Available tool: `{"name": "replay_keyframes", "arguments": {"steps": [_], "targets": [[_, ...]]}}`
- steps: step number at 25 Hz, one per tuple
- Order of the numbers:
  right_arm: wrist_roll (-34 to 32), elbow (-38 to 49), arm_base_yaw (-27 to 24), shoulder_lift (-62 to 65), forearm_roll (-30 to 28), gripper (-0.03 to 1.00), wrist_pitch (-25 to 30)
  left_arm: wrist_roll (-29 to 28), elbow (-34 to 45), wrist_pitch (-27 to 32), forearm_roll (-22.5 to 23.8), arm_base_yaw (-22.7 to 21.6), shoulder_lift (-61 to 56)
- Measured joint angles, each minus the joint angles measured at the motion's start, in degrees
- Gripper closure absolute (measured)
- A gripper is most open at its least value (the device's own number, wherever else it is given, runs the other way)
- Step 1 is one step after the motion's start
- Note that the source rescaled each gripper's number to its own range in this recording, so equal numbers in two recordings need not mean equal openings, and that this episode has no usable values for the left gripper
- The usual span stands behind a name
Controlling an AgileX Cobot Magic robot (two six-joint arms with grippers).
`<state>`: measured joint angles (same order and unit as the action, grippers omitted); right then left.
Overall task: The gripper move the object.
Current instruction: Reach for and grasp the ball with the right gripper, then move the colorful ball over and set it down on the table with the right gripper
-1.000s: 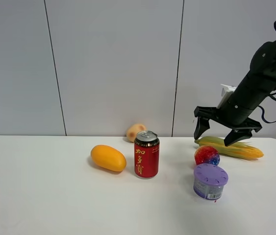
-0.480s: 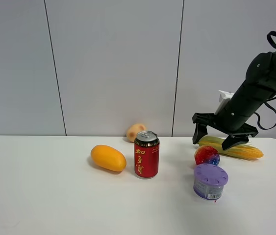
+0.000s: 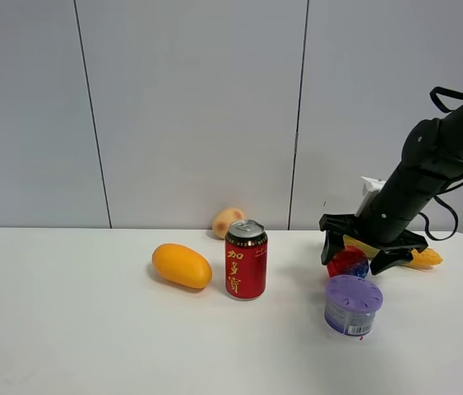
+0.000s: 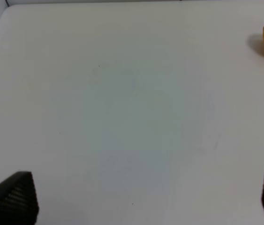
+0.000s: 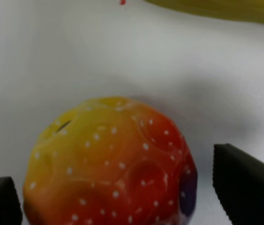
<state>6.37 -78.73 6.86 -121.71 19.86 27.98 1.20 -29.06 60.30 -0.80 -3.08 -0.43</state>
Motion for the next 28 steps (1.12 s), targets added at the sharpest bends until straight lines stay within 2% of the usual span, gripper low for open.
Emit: {"name": "replay_keyframes", "arguments": {"steps": [9, 11, 14, 20, 28], "targets": [[0.71, 0.00, 0.00, -1.41, 2.50, 0.50, -1.12, -0.05, 0.00, 0.00, 0.00, 0.00, 0.00], [0.87, 0.00, 0.00, -1.52, 2.50, 0.61, -1.12, -0.05, 0.00, 0.00, 0.00, 0.00, 0.00], [0.87, 0.00, 0.00, -1.81, 2.63, 0.94, -1.51, -0.05, 0.00, 0.00, 0.00, 0.00, 0.00], [-0.08, 0.00, 0.00, -1.63, 2.56, 0.94, -1.28, -0.05, 0.00, 0.00, 0.00, 0.00, 0.00], [0.31, 0.00, 0.00, 8.22, -0.75, 0.94, 4.03, -0.05, 0.00, 0.00, 0.00, 0.00, 0.00]]}}
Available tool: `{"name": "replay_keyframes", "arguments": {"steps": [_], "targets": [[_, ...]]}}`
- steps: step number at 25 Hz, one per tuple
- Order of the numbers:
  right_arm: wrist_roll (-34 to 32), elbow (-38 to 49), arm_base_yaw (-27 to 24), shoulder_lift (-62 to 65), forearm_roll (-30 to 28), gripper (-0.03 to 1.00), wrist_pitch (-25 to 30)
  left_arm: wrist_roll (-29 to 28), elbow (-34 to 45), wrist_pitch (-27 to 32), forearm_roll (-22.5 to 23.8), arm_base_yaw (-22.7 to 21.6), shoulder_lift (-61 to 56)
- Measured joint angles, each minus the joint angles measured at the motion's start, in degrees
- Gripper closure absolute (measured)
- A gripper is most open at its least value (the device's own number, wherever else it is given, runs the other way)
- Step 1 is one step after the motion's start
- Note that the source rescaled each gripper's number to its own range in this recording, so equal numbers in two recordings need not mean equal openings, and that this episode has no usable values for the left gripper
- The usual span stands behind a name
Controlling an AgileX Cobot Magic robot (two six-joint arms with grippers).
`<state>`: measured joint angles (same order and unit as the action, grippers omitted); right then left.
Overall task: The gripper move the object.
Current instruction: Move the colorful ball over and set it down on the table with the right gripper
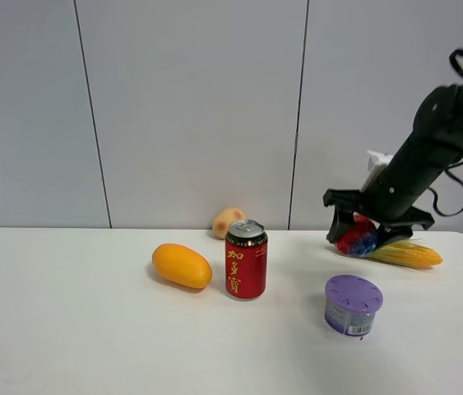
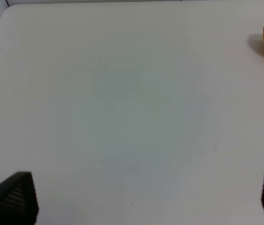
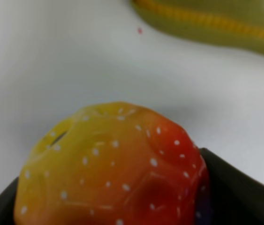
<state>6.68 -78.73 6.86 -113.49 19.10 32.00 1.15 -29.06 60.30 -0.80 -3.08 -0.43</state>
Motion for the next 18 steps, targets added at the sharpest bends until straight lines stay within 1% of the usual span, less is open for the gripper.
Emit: {"name": "replay_keyframes", "arguments": {"steps": [3, 8, 11, 13, 15, 18], "targets": [[0.20, 0.00, 0.00, 7.19, -0.17, 0.94, 5.24, 0.00, 0.00, 0.00, 0.00, 0.00, 0.00], [0.43, 0.00, 0.00, 19.10, 0.33, 0.94, 16.17, 0.00, 0.00, 0.00, 0.00, 0.00, 0.00], [3.79, 0.00, 1.27, 24.33, 1.48, 0.94, 21.99, 0.00, 0.00, 0.00, 0.00, 0.00, 0.00], [7.24, 0.00, 4.03, 26.96, 1.67, 0.94, 24.54, 0.00, 0.00, 0.00, 0.00, 0.00, 0.00], [10.25, 0.00, 8.45, 28.52, 1.99, 0.94, 25.75, 0.00, 0.00, 0.00, 0.00, 0.00, 0.00], [11.56, 0.00, 15.50, 29.02, 2.38, 0.94, 25.67, 0.00, 0.00, 0.00, 0.05, 0.00, 0.00]]}}
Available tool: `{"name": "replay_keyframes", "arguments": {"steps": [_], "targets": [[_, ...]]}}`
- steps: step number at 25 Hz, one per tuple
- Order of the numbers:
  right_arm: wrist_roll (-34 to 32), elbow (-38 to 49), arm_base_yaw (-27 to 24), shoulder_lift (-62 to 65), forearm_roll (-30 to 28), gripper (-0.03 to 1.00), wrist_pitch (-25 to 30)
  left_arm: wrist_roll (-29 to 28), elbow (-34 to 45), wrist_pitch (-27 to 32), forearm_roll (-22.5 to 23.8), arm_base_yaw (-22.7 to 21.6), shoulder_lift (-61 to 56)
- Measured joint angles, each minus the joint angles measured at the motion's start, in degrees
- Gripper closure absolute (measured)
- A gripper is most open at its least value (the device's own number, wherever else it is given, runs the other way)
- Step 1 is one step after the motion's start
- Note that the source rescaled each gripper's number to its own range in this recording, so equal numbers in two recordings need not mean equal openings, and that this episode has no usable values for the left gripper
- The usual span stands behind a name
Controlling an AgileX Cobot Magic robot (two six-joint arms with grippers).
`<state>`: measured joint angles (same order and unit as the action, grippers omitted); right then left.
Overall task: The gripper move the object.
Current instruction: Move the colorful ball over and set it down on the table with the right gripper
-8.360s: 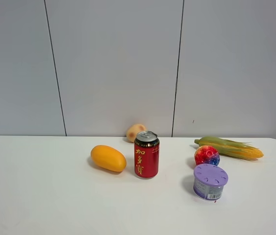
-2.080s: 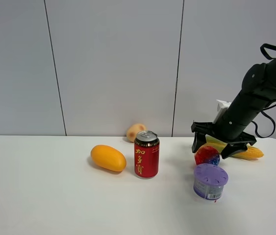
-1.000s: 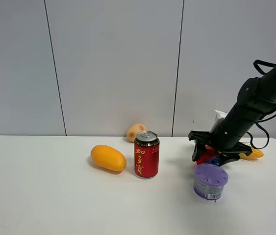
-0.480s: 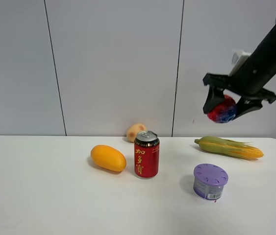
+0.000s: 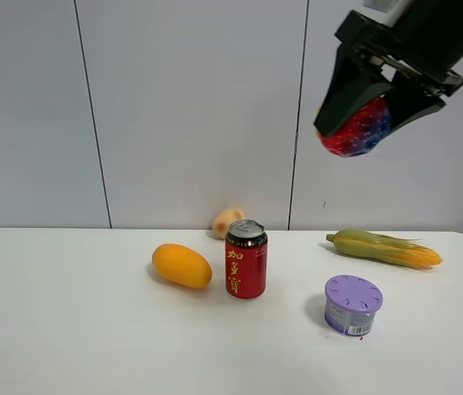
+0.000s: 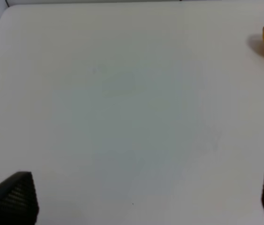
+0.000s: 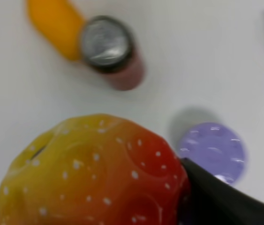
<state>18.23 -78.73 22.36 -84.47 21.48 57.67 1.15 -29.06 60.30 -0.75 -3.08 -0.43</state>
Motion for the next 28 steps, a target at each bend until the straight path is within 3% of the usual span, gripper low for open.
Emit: {"name": "replay_keyframes", "arguments": {"steps": [6, 10, 18, 28], "targets": [[0.61, 0.00, 13.23, -2.01, -2.45, 0.94, -10.15, 0.00, 0.00, 0.00, 0.00, 0.00, 0.00], [0.67, 0.00, 19.01, -7.12, -4.07, 0.94, -18.08, 0.00, 0.00, 0.00, 0.00, 0.00, 0.00], [2.81, 0.00, 20.25, -21.57, 0.10, 0.94, -32.90, 0.00, 0.00, 0.00, 0.00, 0.00, 0.00], [14.00, 0.00, 20.25, -32.09, 2.38, 0.94, -37.89, 0.00, 0.00, 0.00, 0.00, 0.00, 0.00]]}}
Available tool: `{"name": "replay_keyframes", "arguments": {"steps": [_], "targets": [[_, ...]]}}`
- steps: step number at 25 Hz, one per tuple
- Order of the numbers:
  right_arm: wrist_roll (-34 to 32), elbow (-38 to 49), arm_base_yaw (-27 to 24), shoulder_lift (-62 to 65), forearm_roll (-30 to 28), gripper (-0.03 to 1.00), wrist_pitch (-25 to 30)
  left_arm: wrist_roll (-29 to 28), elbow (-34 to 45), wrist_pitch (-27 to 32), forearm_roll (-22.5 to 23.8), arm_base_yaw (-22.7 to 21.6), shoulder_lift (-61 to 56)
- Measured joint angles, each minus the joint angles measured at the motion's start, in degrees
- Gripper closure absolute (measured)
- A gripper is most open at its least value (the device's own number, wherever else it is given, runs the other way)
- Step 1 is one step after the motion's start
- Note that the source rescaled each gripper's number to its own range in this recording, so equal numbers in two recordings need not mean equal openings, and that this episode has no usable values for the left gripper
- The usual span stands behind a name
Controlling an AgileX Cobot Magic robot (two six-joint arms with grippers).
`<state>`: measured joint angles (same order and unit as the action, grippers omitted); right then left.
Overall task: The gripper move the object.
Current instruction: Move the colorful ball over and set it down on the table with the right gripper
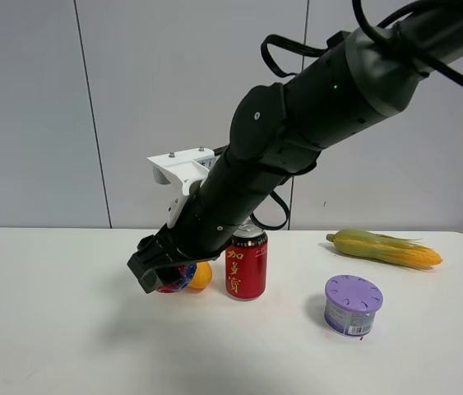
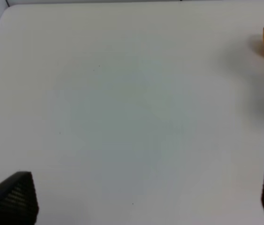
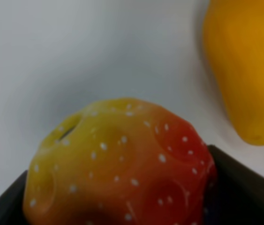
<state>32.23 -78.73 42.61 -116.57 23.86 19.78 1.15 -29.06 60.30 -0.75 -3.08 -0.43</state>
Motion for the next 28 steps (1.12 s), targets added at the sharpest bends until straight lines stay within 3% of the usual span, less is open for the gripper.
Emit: {"name": "replay_keyframes", "arguments": {"steps": [4, 12, 22, 28], "targets": [[7.19, 0.00, 0.00, -0.23, 3.77, 0.94, -3.36, 0.00, 0.00, 0.00, 0.00, 0.00, 0.00], [20.21, 0.00, 0.14, -2.26, 15.46, 0.94, -4.74, 0.00, 0.00, 0.00, 0.00, 0.00, 0.00], [25.11, 0.00, 5.38, -5.71, 17.55, 0.94, -10.01, 0.00, 0.00, 0.00, 0.00, 0.00, 0.00], [24.99, 0.00, 5.82, -6.25, 17.96, 0.94, -12.38, 0.00, 0.00, 0.00, 0.00, 0.00, 0.00]]}}
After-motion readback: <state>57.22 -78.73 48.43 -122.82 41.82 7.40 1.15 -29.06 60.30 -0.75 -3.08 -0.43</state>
